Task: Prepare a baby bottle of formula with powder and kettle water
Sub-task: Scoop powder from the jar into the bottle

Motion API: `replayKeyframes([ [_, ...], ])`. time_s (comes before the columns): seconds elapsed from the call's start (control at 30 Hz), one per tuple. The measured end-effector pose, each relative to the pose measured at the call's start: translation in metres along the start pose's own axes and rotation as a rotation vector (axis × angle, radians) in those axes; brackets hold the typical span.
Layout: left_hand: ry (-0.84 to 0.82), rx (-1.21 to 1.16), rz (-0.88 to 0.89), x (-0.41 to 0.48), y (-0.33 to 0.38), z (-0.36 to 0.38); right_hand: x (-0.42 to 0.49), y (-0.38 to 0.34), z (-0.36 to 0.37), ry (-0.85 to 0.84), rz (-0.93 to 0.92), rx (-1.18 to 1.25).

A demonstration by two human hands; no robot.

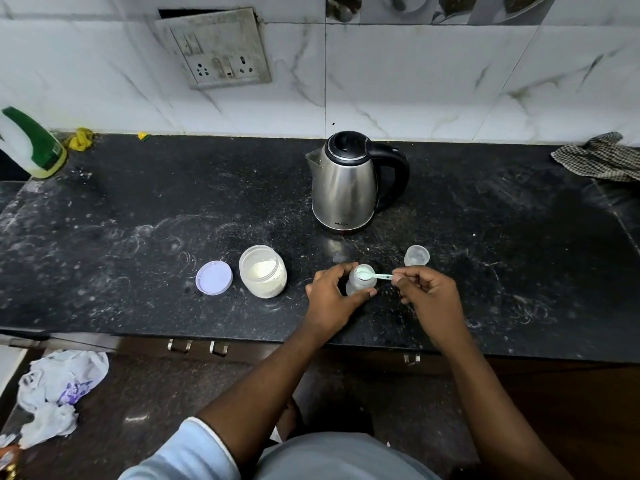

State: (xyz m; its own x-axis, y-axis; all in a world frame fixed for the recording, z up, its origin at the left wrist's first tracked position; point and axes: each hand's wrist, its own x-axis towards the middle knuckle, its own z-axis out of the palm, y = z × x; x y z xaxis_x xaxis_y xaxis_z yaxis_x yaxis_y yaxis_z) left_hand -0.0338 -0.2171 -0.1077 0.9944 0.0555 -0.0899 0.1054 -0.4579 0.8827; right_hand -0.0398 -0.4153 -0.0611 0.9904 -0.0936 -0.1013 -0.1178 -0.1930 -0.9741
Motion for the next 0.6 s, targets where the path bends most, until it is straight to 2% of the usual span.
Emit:
replayKeyframes([
  [0.3,-0.023,-0.008,-0.014,0.0,0.001,-0.002,-0.002,-0.021,0.013,-0.017,0.001,-0.021],
  [0.43,-0.063,-0.059,-0.024,0.001,0.002,-0.003,0.01,-0.054,0.044,-0.121,-0.06,0.01],
  [0.6,-0.008,-0.021,0.018,-0.004,0.002,-0.003,0.033,-0.09,0.113,-0.254,-0.114,-0.119],
])
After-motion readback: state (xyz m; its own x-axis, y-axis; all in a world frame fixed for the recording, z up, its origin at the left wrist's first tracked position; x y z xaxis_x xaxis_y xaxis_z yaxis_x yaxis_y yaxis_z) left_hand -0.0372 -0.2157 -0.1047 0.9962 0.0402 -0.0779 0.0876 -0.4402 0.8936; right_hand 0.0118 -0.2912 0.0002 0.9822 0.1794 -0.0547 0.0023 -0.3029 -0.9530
